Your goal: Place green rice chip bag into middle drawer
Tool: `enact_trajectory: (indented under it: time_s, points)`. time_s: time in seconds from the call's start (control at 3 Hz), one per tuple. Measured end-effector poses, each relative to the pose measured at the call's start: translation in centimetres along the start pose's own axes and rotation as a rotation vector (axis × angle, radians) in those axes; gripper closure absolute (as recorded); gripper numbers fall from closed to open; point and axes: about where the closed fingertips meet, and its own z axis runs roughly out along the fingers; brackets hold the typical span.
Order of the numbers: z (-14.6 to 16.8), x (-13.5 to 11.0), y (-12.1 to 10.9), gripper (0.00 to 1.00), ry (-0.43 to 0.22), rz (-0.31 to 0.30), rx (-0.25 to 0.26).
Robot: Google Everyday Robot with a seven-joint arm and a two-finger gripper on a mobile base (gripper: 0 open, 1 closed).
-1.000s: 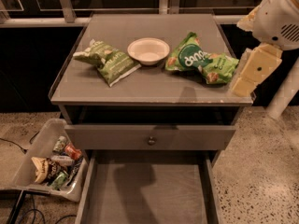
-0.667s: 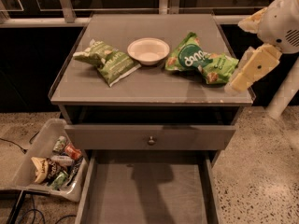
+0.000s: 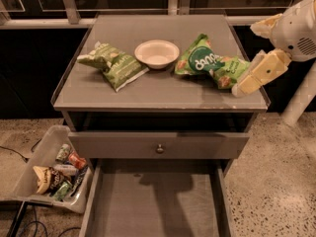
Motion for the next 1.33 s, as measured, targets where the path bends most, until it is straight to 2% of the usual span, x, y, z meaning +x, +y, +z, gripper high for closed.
enact_trajectory:
  time_s: [0.33, 0.67, 1.0, 1.33]
  points:
    - [1.0, 0.0, -1.6, 0.00, 0.000, 0.017, 0.046]
    - [2.9, 0.0, -4.1, 0.00, -0.007, 0.047, 0.113]
    - [4.9, -0.7, -6.0, 0.00, 0.002, 0.032, 0.162]
    - [7.2, -1.1, -7.7, 0.00, 0.036, -0.011, 0.190]
